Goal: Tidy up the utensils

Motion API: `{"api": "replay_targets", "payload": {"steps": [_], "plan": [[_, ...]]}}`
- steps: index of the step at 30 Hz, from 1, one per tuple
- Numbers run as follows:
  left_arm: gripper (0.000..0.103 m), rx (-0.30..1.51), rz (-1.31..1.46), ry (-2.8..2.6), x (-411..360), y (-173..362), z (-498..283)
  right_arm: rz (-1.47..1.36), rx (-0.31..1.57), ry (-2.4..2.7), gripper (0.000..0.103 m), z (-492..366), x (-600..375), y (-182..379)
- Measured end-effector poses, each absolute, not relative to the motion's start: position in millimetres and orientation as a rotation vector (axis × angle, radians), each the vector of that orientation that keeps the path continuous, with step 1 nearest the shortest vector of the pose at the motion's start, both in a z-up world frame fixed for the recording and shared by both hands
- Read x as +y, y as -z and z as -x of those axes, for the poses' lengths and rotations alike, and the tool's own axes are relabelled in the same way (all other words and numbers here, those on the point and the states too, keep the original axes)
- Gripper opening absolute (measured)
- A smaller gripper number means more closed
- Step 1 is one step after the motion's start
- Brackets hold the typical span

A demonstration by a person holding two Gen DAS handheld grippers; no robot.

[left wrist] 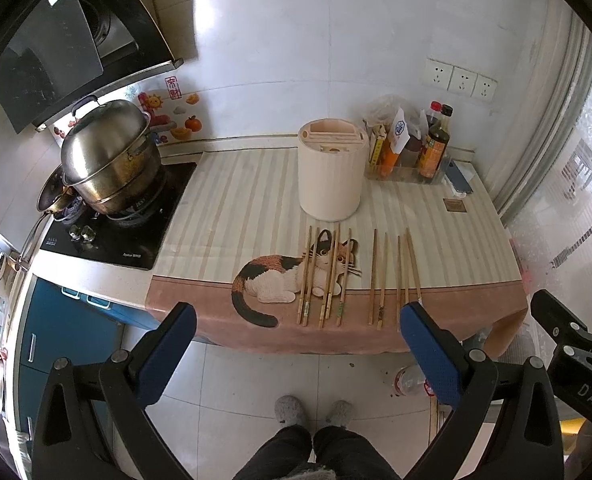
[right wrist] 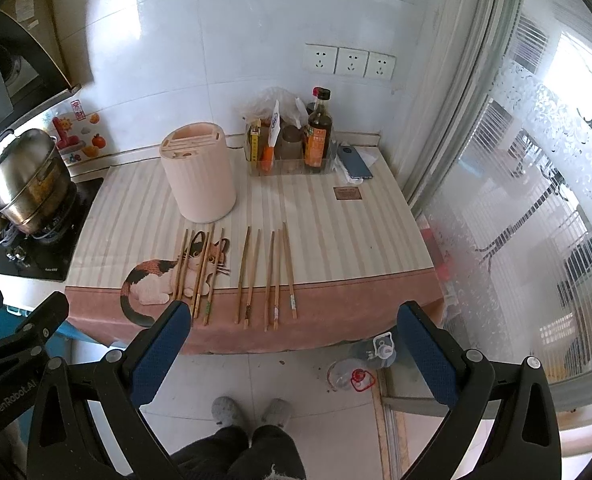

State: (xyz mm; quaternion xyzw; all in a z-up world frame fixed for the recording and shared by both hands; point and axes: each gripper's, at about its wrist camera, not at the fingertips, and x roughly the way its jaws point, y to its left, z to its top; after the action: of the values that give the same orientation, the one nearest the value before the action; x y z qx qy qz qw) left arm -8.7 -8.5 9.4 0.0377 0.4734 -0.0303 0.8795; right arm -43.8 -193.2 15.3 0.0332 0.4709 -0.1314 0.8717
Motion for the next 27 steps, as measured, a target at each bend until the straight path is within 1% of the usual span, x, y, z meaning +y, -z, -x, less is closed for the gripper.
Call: {"api": "replay_targets", "payload": {"steps": [27], "plan": [[0.103, 0.971, -0.082, 0.059, -5.2, -11.2, 16.1, -0.067, 0.971, 0.267, 0.103, 48.6, -185.7, -19.1]]}}
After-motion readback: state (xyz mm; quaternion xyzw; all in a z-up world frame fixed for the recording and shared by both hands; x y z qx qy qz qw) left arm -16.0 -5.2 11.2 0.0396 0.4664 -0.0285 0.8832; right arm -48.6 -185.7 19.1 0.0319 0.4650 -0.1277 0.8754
